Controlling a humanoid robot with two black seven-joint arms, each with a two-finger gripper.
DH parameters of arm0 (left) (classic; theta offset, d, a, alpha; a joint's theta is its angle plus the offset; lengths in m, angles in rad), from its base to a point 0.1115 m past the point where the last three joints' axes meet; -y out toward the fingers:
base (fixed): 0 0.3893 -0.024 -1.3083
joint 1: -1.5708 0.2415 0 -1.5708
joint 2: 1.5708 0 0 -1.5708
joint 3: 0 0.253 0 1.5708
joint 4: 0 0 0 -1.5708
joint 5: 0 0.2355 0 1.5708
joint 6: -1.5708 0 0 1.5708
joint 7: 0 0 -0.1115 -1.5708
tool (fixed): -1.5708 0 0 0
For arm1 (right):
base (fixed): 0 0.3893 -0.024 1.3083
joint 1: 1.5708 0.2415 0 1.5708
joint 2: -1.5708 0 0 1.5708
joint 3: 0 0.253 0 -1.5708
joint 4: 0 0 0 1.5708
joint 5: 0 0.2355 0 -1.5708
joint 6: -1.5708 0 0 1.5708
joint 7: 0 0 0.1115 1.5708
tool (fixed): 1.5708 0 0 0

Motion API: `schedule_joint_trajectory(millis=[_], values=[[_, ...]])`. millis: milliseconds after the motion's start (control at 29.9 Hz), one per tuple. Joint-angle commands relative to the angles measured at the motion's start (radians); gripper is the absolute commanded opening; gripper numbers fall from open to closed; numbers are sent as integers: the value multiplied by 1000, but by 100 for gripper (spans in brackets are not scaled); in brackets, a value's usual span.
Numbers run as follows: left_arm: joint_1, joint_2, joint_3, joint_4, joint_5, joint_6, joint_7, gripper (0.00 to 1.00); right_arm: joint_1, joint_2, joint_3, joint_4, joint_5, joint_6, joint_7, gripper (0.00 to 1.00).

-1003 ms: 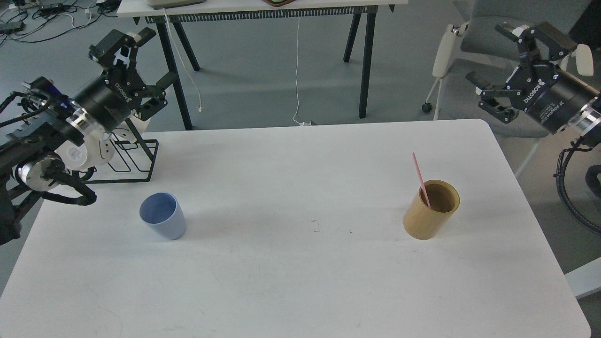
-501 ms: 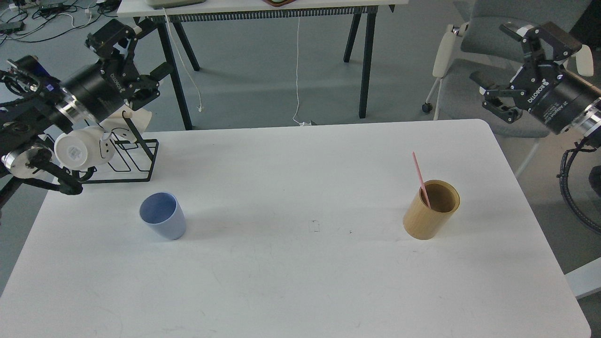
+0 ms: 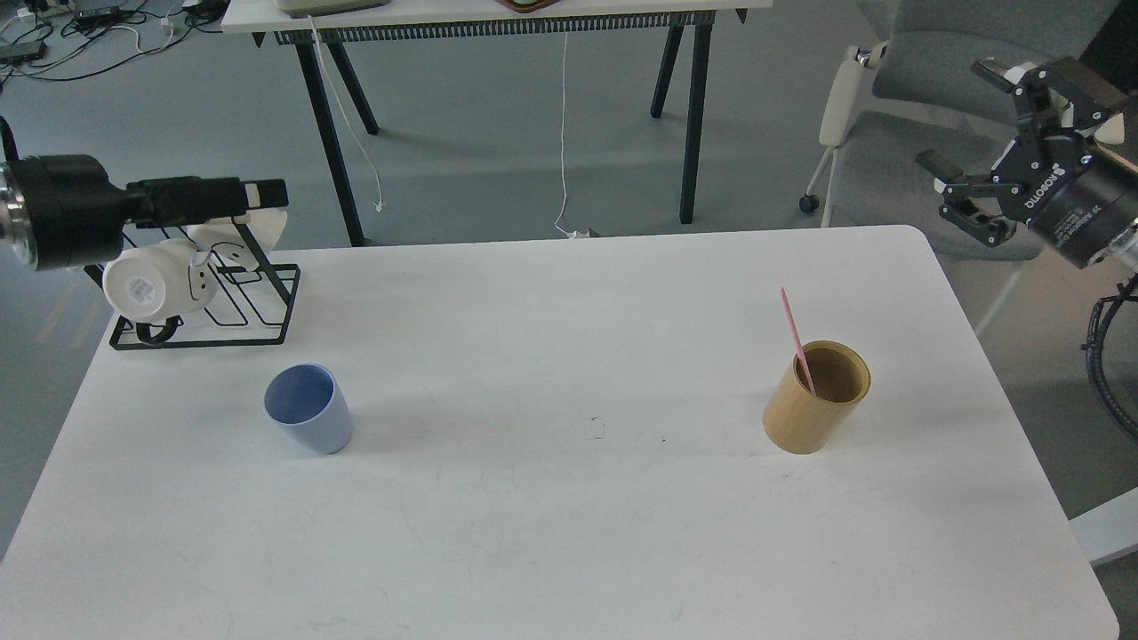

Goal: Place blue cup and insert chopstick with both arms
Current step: 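Lower the left gripper from the rack toward the light blue cup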

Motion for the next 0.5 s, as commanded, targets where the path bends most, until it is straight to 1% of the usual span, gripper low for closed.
schedule_joint_trajectory(millis=[0, 67, 167, 368, 468], values=[[8, -3, 81, 20, 216, 0, 0, 99, -4, 5, -2, -2, 0, 0, 0, 97], [40, -23, 118, 59, 235, 0, 0, 99, -12, 8, -2, -2, 0, 0, 0, 97], [103, -76, 126, 103, 238, 0, 0, 99, -15, 8, -2, -2, 0, 0, 0, 97], [149, -174, 132, 206, 242, 0, 0, 99, -16, 7, -2, -2, 0, 0, 0, 97], [159, -201, 134, 247, 242, 0, 0, 98, -16, 4, 0, -2, 0, 0, 0, 97]])
